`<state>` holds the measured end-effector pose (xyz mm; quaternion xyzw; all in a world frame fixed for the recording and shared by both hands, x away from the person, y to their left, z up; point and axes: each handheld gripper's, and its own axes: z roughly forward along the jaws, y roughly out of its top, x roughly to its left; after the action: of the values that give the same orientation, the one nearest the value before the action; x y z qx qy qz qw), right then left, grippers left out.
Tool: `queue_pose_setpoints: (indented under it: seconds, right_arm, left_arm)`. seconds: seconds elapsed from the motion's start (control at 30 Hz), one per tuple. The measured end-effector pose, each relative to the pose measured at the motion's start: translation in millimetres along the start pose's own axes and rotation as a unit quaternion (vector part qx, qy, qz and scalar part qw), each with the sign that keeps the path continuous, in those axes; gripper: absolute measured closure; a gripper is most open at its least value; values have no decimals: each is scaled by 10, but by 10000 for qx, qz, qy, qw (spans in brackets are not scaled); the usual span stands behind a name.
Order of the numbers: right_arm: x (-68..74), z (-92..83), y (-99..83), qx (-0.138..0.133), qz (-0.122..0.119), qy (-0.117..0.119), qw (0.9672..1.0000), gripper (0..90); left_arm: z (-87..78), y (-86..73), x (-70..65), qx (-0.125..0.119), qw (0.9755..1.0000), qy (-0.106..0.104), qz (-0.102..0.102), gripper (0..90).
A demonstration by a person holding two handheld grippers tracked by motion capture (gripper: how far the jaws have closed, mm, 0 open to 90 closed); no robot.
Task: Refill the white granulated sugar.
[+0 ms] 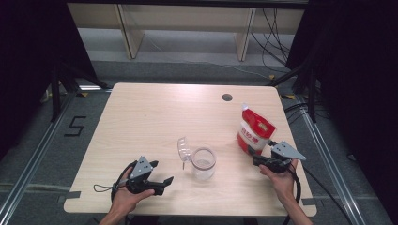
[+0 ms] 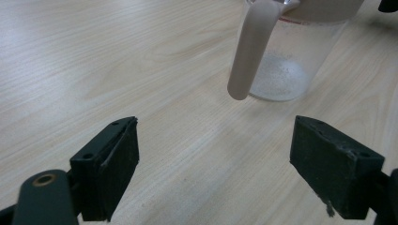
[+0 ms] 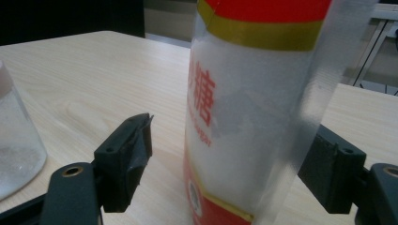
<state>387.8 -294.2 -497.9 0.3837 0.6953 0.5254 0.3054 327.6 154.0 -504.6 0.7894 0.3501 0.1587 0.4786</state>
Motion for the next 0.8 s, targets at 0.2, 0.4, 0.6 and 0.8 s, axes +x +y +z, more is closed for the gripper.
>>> queue_pose_setpoints:
  seconds: [0.2, 0.4, 0.6, 0.8]
  right_arm:
    - [-51, 71, -31, 3, 58, 97, 9999, 275]
    - [-71, 123, -58, -91, 215, 203, 9995, 294]
    - [-60, 161, -63, -149, 157, 301, 9993, 299]
    - [-83, 209, -88, -195, 139, 255, 9994, 315]
  left_arm:
    - [2, -1, -4, 6, 10000, 2, -8, 157]
    - [1, -1, -5, 9, 10000, -3, -3, 157]
    - [1, 0, -6, 11, 10000, -4, 5, 157]
    - [4, 1, -2, 24, 10000, -27, 57, 157]
